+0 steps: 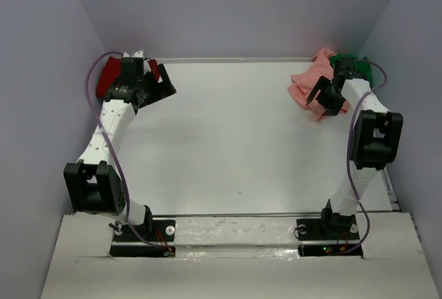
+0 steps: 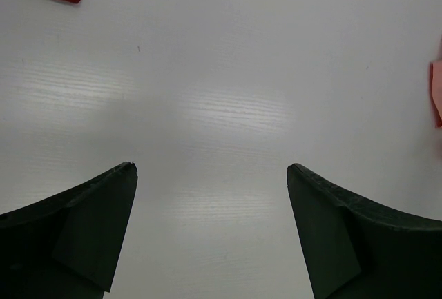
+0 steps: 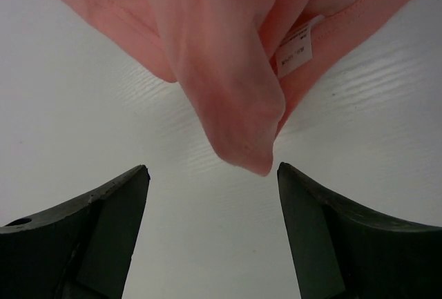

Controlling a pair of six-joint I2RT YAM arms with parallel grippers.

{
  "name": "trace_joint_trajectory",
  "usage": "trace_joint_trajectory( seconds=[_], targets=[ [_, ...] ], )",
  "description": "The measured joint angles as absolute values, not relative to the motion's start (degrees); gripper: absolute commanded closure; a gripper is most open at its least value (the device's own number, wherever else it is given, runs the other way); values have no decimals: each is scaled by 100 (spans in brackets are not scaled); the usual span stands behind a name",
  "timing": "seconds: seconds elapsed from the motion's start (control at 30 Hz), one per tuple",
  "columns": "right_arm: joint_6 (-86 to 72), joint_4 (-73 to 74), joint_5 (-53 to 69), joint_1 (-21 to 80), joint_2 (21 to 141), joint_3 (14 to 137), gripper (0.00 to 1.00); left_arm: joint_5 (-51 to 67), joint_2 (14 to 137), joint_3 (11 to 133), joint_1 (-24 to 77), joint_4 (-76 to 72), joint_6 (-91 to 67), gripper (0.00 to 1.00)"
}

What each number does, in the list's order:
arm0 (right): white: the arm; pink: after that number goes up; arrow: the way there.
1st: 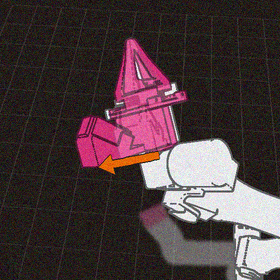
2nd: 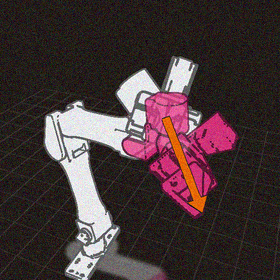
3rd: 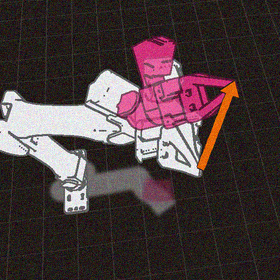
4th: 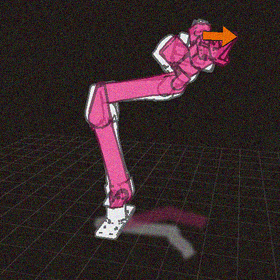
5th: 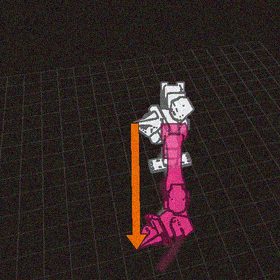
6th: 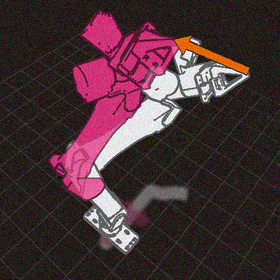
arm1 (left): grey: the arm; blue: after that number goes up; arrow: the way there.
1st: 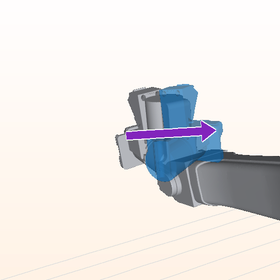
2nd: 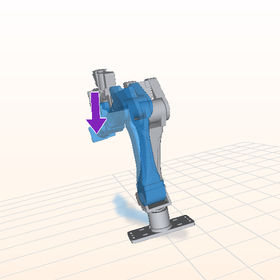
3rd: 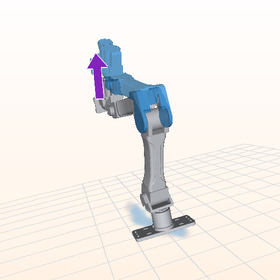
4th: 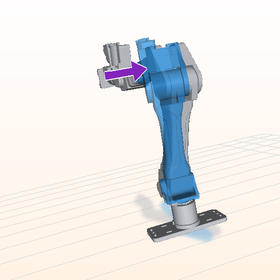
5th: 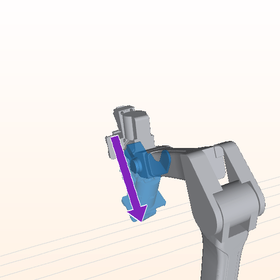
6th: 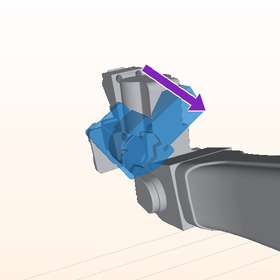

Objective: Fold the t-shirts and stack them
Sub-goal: Grab crumpled tshirt from the corner of the board with the right arm

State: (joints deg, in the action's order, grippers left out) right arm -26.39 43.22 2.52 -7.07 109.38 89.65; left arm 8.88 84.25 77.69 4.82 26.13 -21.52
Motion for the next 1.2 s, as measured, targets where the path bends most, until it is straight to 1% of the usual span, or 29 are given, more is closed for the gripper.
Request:
trace_joint_trajectory(
  seconds=[0.1,0.13,0.17,0.2,0.23,0.3,0.33,0.37,0.4,0.57,0.77,0.93,1.0,1.13,1.2],
  targets=[
    [-2637,4270,198,-711,11222,9109,21,899,8425,7769,482,2596,-2156,1],
    [-2635,4246,189,-716,11303,9120,22,899,8425,7769,482,2593,-2156,1],
    [-2637,4244,180,-716,11362,9126,25,899,8425,7769,484,2593,-2158,1],
    [-2637,4241,172,-716,11450,9139,25,899,8425,7769,484,2593,-2158,1],
    [-2635,4239,167,-716,11533,9144,33,899,8425,7769,484,2593,-2158,1],
    [-2635,4239,156,-716,11633,9146,59,899,8425,7769,489,2593,-2158,1],
    [-2641,4244,154,-716,11692,9161,85,899,8425,7769,489,2596,-2158,1],
    [-2657,4244,154,-716,11736,9190,98,899,8425,7769,489,2596,-2156,1],
    [-2670,4241,165,-716,11791,9242,100,897,8425,7769,489,2596,-2156,1],
    [-2683,4219,368,-716,11944,9384,100,893,8431,7771,493,2598,-2154,1],
    [-2753,4281,1201,-552,11876,9598,100,891,8477,7771,493,2598,-2154,1],
    [-2834,4849,2119,174,11880,10597,100,860,8639,7856,493,2611,-2145,1],
    [-2836,5048,2613,672,11876,11076,100,849,8718,7915,493,2617,-2128,1],
    [-2821,5889,3531,1566,11990,12149,100,757,8849,8079,493,2657,-2088,1],
    [-2840,6278,3876,1815,12046,12759,100,722,8866,8121,493,2659,-2086,1]
  ],
)
